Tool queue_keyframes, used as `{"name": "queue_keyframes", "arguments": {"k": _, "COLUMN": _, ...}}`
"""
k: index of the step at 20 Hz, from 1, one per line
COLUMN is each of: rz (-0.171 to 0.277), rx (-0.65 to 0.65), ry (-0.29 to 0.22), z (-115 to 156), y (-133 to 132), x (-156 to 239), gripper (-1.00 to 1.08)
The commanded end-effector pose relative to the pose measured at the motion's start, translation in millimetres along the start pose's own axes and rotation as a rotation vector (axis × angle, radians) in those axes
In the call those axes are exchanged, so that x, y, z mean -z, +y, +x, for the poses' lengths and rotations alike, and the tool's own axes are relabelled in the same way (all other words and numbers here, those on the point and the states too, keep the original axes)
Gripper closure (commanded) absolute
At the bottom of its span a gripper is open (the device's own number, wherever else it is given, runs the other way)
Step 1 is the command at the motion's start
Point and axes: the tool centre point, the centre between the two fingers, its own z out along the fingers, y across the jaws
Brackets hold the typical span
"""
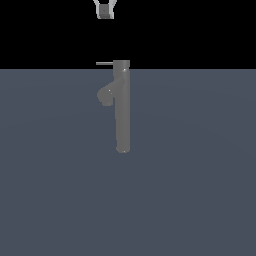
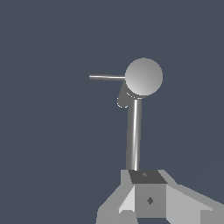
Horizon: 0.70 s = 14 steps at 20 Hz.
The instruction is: Turn on the faucet by rotating a designated handle.
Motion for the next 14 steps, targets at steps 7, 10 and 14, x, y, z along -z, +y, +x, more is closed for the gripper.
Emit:
{"name": "queue_keyframes", "arguments": {"k": 7, "rz": -0.004, "rx": -0.019, "ry": -0.004, "z": 61, "y": -13, "x": -42, "gripper": 1.08}}
{"name": "queue_keyframes", "arguments": {"k": 10, "rz": -0.006, "rx": -0.025, "ry": -0.005, "z": 81, "y": -17, "x": -56, "gripper": 1.08}}
{"name": "queue_keyframes", "arguments": {"k": 14, "rz": -0.009, "rx": -0.032, "ry": -0.007, "z": 102, "y": -20, "x": -70, "gripper": 1.08}}
